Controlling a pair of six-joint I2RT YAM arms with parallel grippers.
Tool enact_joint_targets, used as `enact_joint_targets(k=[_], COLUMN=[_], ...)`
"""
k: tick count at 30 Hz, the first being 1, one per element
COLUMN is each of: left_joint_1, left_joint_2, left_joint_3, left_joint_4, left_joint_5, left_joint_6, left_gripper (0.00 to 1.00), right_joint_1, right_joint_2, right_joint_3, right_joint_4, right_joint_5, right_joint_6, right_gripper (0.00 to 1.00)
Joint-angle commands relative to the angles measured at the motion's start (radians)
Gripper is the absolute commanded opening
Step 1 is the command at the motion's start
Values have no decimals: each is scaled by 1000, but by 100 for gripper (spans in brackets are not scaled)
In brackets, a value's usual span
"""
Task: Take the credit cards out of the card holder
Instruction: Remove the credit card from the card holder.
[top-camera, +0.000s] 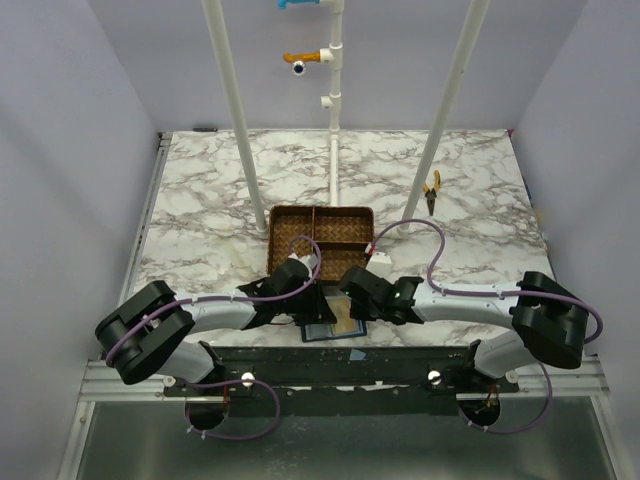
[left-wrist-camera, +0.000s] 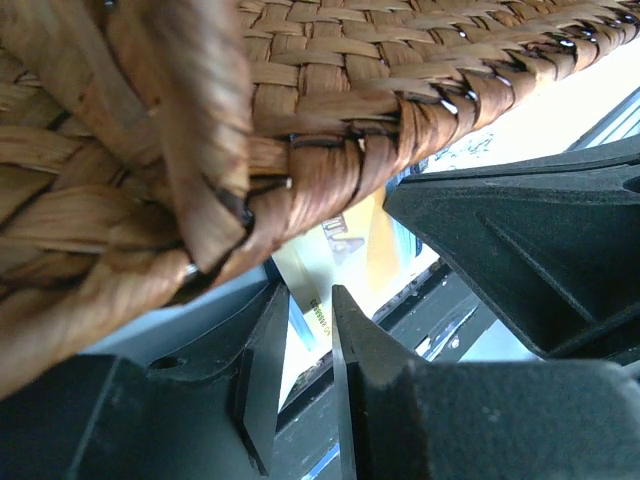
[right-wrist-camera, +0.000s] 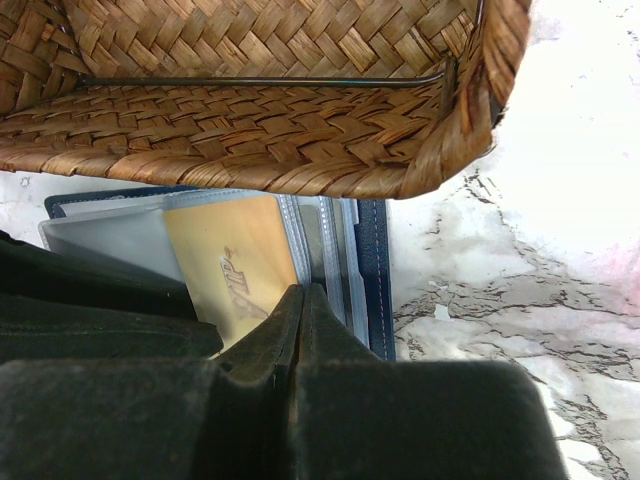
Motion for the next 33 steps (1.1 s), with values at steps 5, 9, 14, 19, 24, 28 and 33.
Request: enact_joint_targets(k=[5, 9, 14, 19, 24, 28, 33], left_joint_1=[2, 2, 2, 4, 13, 16, 19], left_joint_2=[-12, 1, 10, -3, -26, -49, -78], left_joint_3=[-11, -14, -27, -51, -72, -88, -108], left_joint_4=[-64, -80, -42, 9, 67, 118, 134], left_joint_5=[-23, -38, -28, -7, 21, 40, 42], left_joint_6=[-13, -16, -24, -42, -59, -75, -82], left_gripper=[24, 24, 24, 28, 26, 21, 11], right_joint_1=[15, 21, 34, 52, 66, 68, 68], right_joint_2=[11, 9, 17, 22, 37, 46, 64], right_joint_3=[-42, -42, -35, -26, -32, -34, -40], right_joint_4=[-53, -59, -65, -85, -87, -88, -100], right_joint_5=[-53, -52, -51, -36, -35, -32, -24], right_joint_6=[3, 4, 8, 11, 21, 32, 43], right_gripper=[1, 1, 1, 1, 1, 1, 1])
